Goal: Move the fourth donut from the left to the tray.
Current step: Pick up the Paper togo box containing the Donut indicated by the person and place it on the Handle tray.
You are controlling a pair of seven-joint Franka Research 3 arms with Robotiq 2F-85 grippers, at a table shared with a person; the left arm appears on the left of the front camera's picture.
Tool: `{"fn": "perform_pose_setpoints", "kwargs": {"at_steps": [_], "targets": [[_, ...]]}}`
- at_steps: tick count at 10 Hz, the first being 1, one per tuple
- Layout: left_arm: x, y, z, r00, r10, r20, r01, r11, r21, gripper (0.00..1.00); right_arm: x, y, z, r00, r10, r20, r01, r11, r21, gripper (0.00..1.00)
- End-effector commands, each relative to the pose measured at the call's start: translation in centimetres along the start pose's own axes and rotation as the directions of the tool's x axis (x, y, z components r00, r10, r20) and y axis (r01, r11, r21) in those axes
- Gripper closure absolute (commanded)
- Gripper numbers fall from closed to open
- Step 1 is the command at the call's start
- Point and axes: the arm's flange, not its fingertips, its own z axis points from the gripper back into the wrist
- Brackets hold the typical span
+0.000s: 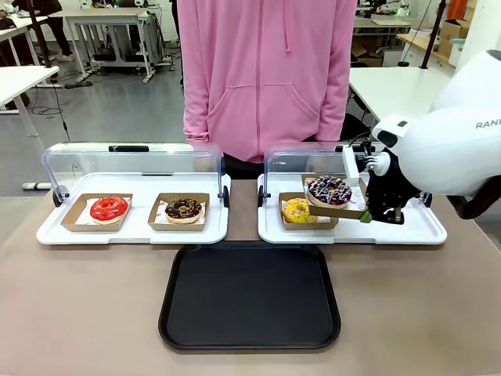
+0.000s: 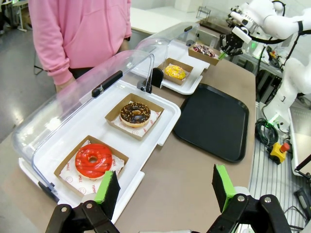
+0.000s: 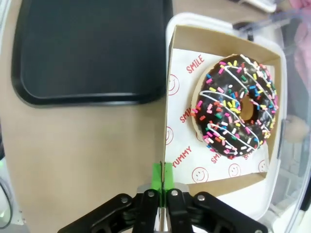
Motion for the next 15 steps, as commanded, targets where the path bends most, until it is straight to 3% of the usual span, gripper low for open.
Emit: {"fn": "perform_pose_setpoints", "kwargs": {"at_steps": [1,6,11,15], "targets": [[0.1,0.0,0.2,1.000,-0.022,0.005,0.022,1.000,-0.009,0.00,-1.2,-0.4,0.2,1.000,-0.010,-0.008,0.010,1.000,-0.009,0.98],[0.1,0.0,0.2,1.000,-0.022,0.005,0.022,1.000,-0.009,0.00,-1.1,-0.4,0.1,1.000,-0.020,0.001,0.020,1.000,-0.001,0.98],[0.1,0.0,0.2,1.000,-0.022,0.005,0.022,1.000,-0.009,0.00,5.7,6.8,-2.0,0.992,-0.127,-0.006,0.126,0.991,-0.040,0.98],[0.1,0.0,0.2,1.000,-0.022,0.005,0.022,1.000,-0.009,0.00,11.4,11.7,-4.8,0.995,-0.093,-0.036,0.091,0.995,-0.050,0.98]]}}
